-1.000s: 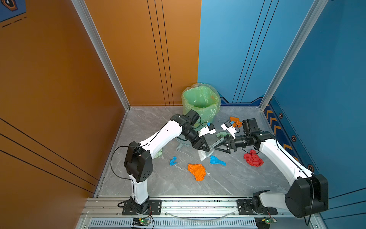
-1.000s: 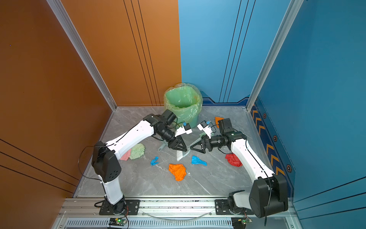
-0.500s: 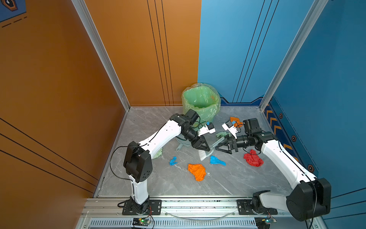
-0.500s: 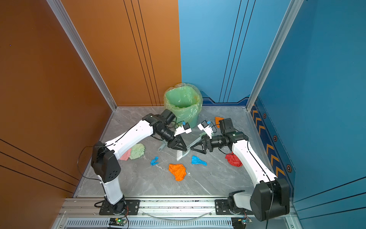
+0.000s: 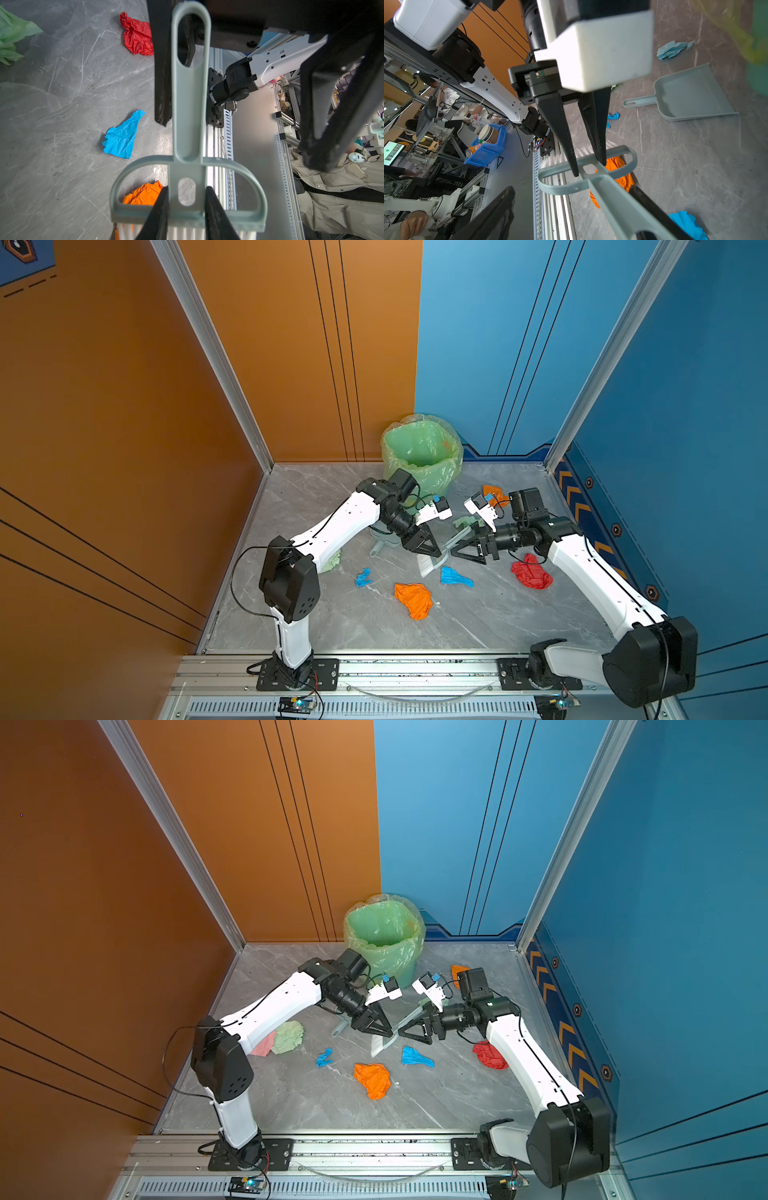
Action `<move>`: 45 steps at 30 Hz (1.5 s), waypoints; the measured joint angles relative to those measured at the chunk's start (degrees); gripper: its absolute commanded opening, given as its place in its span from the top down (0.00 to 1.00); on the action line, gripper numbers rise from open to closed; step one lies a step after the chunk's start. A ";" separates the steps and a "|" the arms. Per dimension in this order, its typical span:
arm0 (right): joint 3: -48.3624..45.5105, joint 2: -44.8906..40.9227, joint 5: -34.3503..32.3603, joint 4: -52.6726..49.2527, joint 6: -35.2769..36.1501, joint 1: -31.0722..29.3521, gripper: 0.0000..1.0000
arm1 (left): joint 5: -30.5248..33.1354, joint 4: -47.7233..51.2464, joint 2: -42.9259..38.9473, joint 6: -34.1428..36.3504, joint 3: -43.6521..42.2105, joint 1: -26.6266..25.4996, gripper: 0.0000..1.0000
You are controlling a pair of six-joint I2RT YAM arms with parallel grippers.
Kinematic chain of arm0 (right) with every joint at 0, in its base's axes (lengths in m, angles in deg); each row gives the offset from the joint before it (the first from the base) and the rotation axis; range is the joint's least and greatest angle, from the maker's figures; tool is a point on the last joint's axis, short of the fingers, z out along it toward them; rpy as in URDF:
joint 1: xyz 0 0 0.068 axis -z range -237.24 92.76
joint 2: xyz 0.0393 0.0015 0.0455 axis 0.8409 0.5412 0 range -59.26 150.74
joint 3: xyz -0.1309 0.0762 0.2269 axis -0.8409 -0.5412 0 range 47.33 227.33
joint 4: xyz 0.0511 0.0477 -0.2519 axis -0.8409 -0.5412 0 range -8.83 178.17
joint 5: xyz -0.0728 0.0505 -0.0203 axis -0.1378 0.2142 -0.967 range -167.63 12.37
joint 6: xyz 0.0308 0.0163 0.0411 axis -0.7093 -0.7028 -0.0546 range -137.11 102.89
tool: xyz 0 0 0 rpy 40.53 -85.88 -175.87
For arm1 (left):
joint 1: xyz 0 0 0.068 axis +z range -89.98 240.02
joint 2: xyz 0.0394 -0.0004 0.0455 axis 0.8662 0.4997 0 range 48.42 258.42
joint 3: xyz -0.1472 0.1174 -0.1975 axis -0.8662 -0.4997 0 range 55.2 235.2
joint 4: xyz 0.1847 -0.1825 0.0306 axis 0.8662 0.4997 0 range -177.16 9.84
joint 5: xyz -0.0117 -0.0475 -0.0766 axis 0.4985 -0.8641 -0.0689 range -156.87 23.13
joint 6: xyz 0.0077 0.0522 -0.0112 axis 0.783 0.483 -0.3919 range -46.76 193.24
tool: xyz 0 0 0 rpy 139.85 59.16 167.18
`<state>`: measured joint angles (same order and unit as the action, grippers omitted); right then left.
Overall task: Sweep away the paper scraps from the table
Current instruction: 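Bring the right gripper around the brush handle near the left gripper, then close the right gripper on the brush handle beside the left gripper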
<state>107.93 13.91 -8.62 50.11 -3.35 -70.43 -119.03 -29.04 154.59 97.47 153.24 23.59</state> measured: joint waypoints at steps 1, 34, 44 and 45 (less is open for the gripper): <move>0.00 0.00 0.00 0.20 0.00 -0.17 0.14 | -0.09 0.00 0.00 0.00 0.00 0.00 1.00; -0.02 0.02 -0.07 1.66 0.44 -0.13 0.18 | -0.83 -0.02 -0.33 -0.02 0.02 -0.07 1.00; -0.02 0.24 0.24 1.66 0.44 -0.13 0.19 | -0.83 -0.02 -0.33 0.00 0.26 -0.46 1.00; -0.02 0.24 0.26 1.66 0.44 -0.15 0.19 | -0.83 -0.02 -0.33 0.00 0.42 -0.46 1.00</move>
<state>107.90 14.15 -8.36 51.77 -2.91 -70.58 -119.86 -29.06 154.26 97.47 153.66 23.14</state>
